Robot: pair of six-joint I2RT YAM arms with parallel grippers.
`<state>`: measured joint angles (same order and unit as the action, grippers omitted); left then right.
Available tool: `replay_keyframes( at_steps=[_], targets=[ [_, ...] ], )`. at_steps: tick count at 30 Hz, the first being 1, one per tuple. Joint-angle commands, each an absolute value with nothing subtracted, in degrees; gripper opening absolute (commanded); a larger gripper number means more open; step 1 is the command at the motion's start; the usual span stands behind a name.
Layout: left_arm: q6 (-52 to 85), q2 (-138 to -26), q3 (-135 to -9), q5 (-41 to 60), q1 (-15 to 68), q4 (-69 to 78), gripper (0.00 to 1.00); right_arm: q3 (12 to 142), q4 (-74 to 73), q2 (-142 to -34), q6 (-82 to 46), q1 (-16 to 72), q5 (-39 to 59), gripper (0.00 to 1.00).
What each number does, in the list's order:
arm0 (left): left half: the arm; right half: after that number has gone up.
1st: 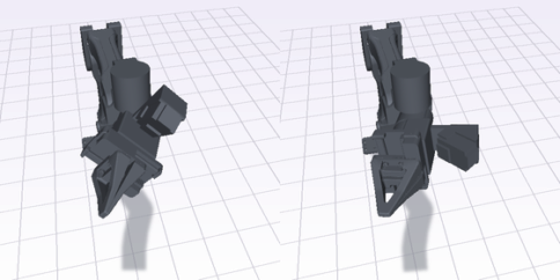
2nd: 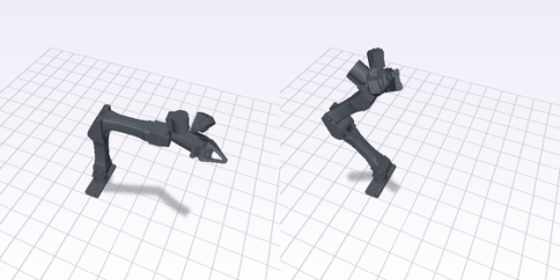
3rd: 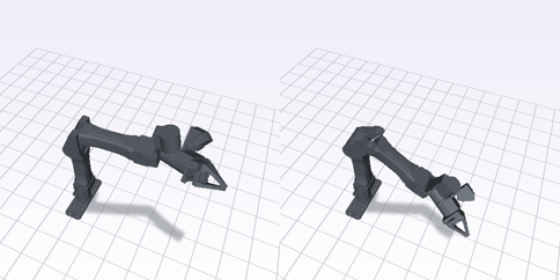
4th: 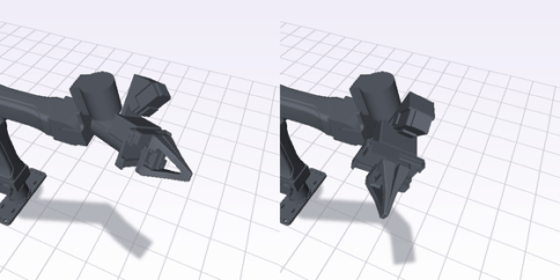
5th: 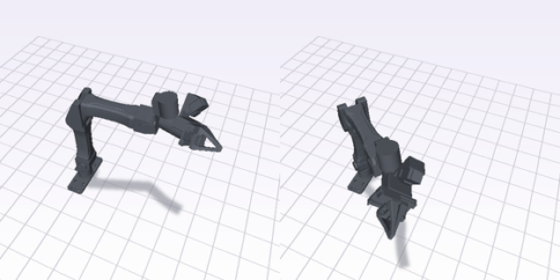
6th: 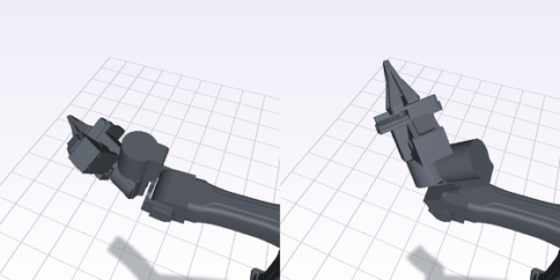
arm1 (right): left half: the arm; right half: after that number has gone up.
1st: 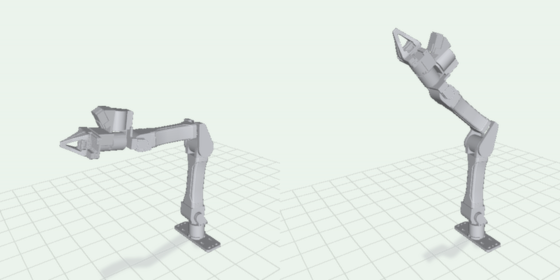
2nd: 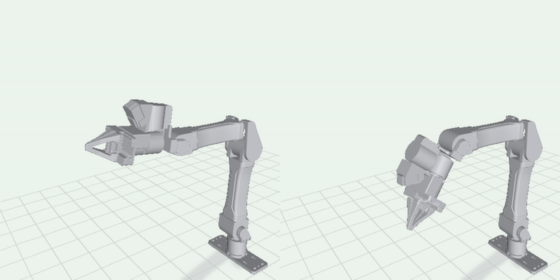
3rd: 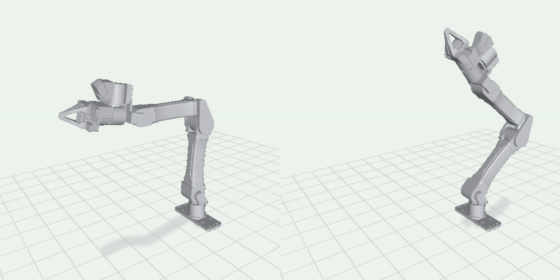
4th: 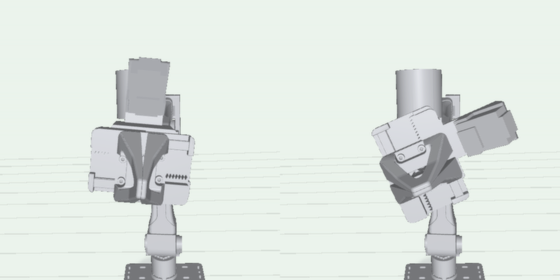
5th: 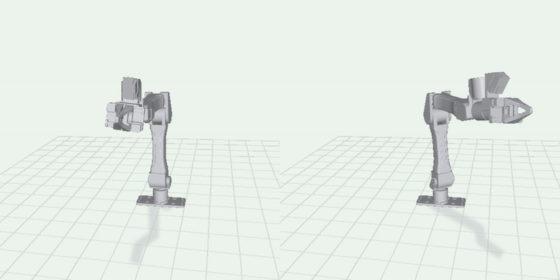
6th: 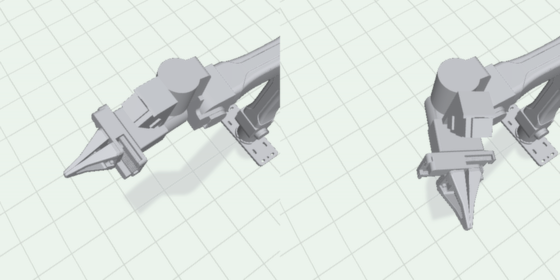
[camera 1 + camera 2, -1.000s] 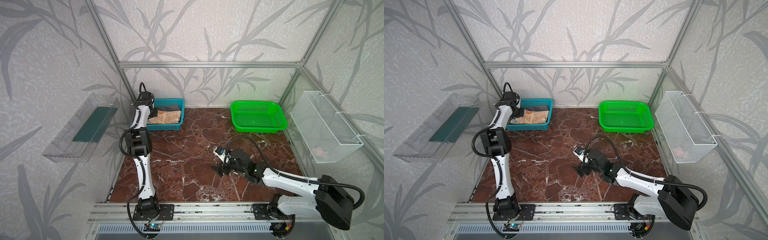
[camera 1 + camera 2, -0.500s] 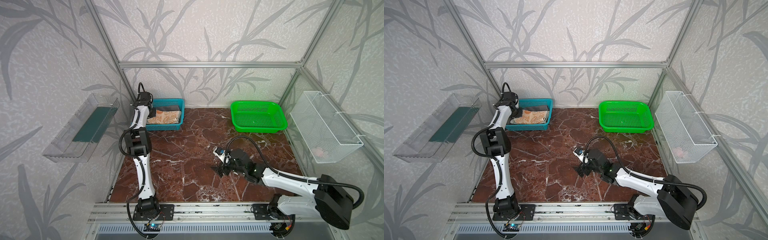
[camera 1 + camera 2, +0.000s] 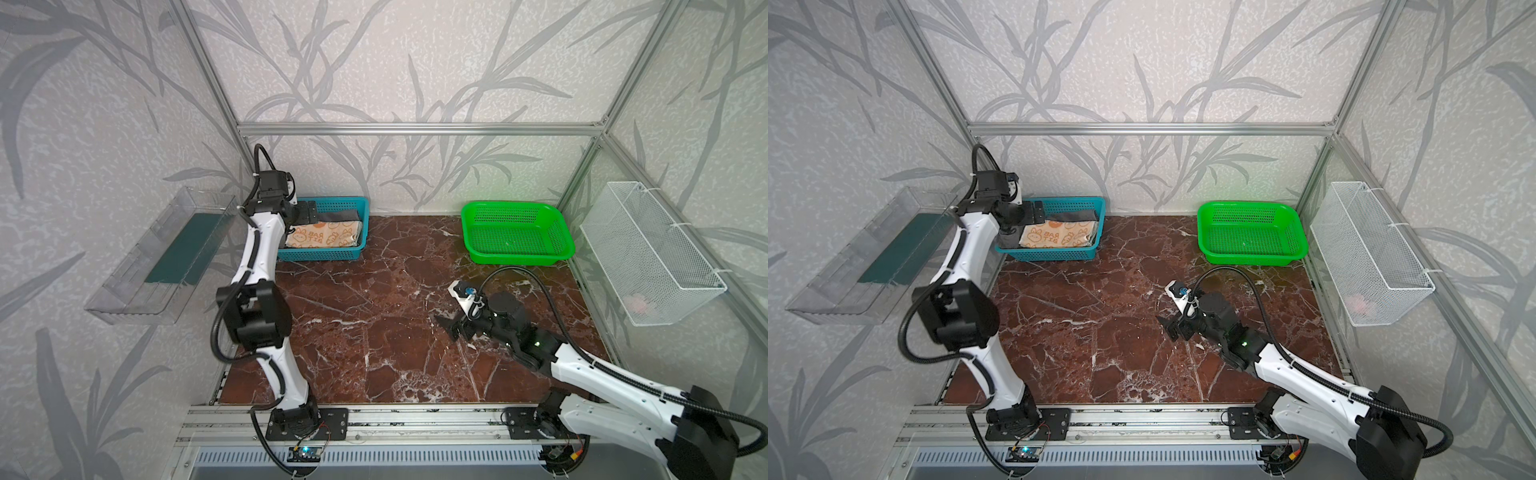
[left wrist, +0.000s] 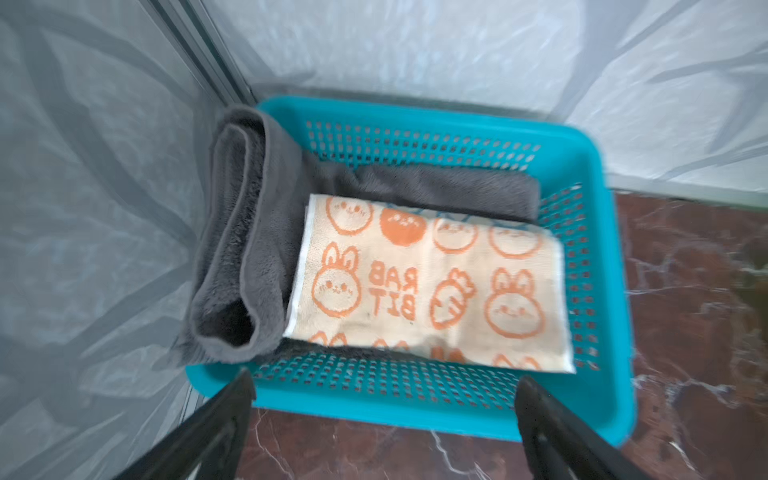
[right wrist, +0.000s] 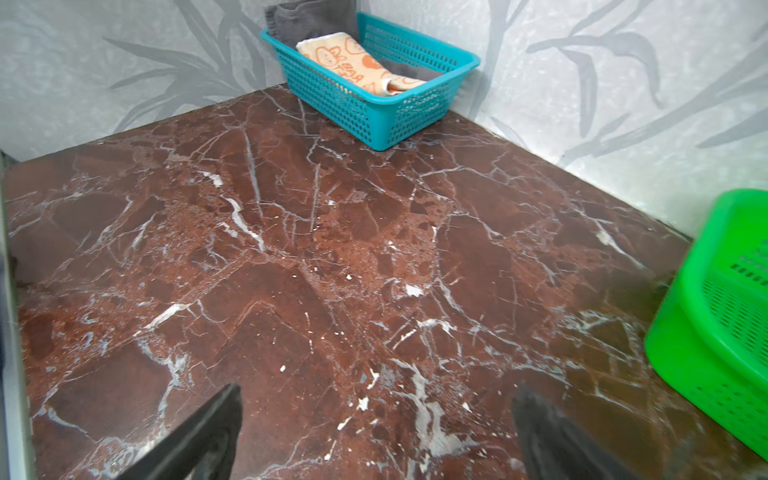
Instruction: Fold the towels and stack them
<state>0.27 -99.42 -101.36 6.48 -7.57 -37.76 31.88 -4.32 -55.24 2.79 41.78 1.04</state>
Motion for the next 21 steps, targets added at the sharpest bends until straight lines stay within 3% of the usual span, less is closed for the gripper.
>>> replay_keyframes(
  at_steps=[1,5,8,12,15,17,21],
  targets=[
    [4.02,-83.62,-84.19,8.83,-3.88,-25.40,0.99,34.14,2.90,-52.00,0.57,37.86,-0.77,0.99],
    [10.76,-64.36,-57.18,5.86,-0.38,-9.78,0.99,32.64,4.60,-49.42,1.09,32.52,-6.25,0.99],
    [14.09,-55.84,-44.26,-0.84,-0.32,-4.99,0.99,29.89,2.85,-49.48,0.93,27.29,-10.96,0.99],
    [12.56,-50.41,-31.58,-9.35,-0.31,3.60,0.99,23.72,-5.92,-50.56,-2.27,16.17,-9.80,0.99],
    [10.14,-51.22,-25.42,-12.08,-0.40,12.35,0.99,18.92,-15.88,-51.93,-4.18,10.13,-10.36,0.99],
    [7.59,-56.92,-21.13,-13.39,-0.60,24.05,0.99,15.42,-25.44,-54.93,-3.44,8.28,-12.89,0.99],
    [10.06,-69.83,-20.46,-15.62,-0.95,32.93,0.99,16.11,-30.88,-62.46,-1.50,6.36,-13.88,0.99]
  ],
)
